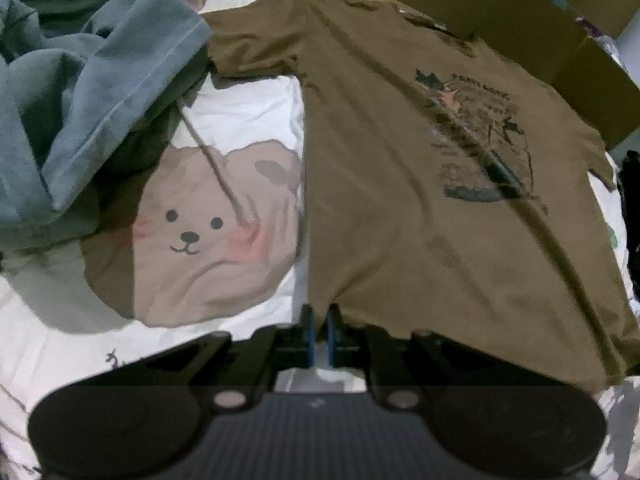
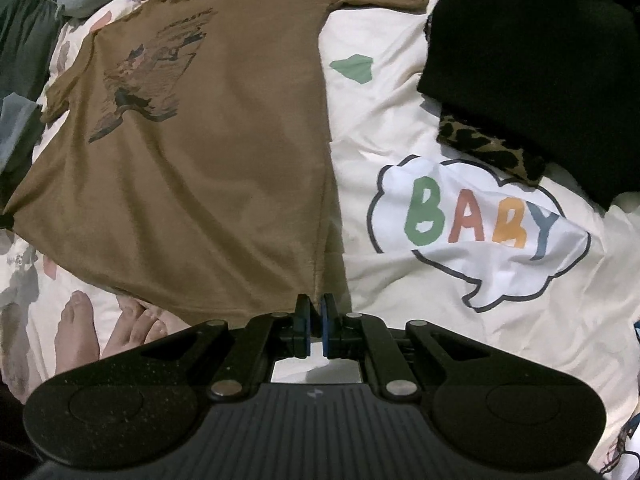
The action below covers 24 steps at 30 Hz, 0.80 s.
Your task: Fold clothes
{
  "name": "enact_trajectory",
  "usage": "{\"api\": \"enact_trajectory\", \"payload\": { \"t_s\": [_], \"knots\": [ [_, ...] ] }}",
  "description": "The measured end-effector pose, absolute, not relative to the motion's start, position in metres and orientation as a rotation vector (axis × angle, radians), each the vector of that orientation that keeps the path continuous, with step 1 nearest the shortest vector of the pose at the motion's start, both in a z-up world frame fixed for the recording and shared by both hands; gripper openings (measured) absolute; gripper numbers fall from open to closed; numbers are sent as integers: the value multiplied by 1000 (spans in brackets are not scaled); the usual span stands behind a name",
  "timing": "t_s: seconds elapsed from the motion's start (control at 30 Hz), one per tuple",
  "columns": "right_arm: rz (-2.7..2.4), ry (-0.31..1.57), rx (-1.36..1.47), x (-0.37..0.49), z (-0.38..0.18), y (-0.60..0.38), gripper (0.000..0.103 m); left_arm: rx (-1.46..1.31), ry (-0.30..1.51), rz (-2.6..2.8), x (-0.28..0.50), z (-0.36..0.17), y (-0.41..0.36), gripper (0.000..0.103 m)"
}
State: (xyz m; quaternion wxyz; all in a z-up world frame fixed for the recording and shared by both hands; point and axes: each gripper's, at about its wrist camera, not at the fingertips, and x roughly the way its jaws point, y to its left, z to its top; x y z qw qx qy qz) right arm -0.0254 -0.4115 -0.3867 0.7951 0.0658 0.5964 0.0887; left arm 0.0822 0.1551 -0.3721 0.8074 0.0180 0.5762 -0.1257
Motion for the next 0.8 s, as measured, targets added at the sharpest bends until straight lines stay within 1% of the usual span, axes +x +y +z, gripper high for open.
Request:
{"api": "enact_trajectory", "payload": {
  "t_s": [0.13,0.27,0.57,0.8],
  "knots": [
    [196,1289,131,-26,-389,-408,3,44,1252,-249,83,-376,154,6],
    [193,1294,124,-26,-390,-407,3,-15,1292,-265,83,-378,149,6],
    [162,1292,130,-23,-389,-413,3,-72,1301,-372,83,-379,114,7],
    [156,1300,120,-22,-390,-411,3,-69,1311,-437,89,-396,83,8]
  ]
}}
